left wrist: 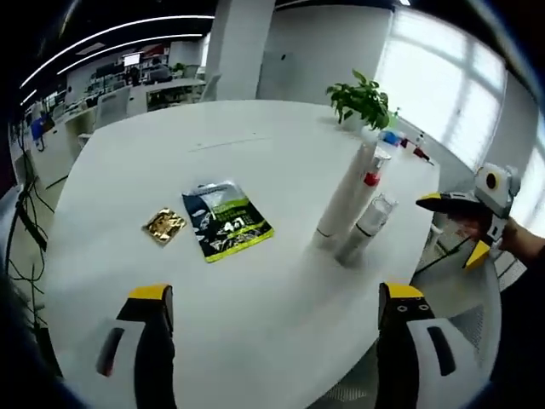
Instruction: Arrange the skincare products in the storage area until every visible bottle or jar stands upright without overlapping.
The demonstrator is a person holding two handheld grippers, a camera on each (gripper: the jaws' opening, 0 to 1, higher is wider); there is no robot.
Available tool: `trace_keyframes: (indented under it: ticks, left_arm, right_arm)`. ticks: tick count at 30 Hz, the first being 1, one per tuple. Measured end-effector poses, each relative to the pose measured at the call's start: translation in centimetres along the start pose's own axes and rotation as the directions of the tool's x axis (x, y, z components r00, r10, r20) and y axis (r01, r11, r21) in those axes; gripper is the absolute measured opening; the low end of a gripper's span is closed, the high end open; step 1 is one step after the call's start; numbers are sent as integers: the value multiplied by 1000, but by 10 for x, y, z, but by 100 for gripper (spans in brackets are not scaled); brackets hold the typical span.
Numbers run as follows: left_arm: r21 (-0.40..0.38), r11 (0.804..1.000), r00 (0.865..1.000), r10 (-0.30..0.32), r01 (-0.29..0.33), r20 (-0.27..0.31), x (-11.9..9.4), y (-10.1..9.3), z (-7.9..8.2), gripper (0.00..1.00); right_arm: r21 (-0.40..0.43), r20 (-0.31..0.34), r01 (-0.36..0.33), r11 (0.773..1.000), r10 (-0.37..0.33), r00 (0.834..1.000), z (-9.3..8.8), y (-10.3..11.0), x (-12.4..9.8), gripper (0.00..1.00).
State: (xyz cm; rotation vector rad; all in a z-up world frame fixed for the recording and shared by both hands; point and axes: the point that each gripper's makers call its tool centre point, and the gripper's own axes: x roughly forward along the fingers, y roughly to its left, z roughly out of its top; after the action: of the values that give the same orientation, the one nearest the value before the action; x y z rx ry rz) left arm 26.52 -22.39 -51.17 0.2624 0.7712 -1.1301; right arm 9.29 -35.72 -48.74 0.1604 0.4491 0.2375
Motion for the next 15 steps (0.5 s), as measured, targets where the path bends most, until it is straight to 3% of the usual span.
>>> trace_keyframes:
  ticks: [15]
  left_arm:
    - [-65,998,998,-6,2,-67,41,18,13,84]
  right_arm:
    - [23,-13,32,999,-32,999,-3,-6,-1,96]
